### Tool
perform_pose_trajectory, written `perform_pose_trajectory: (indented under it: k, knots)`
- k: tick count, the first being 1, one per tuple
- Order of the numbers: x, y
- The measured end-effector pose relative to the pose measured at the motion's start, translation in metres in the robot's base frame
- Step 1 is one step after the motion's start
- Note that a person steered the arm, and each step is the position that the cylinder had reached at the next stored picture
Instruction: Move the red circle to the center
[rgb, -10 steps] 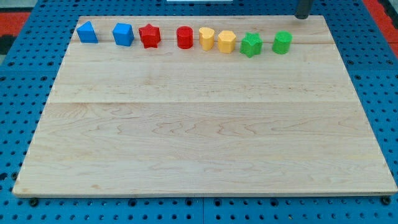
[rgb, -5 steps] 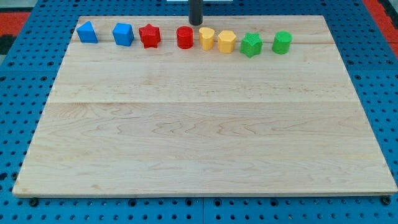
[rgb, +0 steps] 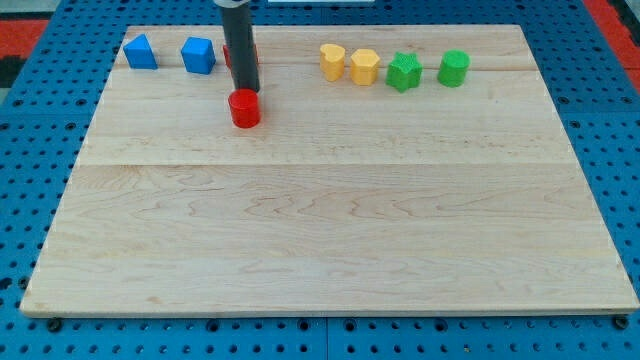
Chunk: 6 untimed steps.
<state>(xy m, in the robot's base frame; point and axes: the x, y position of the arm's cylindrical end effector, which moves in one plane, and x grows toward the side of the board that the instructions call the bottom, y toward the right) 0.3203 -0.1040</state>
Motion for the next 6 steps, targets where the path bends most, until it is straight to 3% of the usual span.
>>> perform_pose_trajectory:
  k: [1,2,4,5,6]
  knots:
    - [0.012,-0.015]
    - [0.060,0.028]
    - [0.092,0.053]
    - [0.119,0.093]
    - [0.182,0.164]
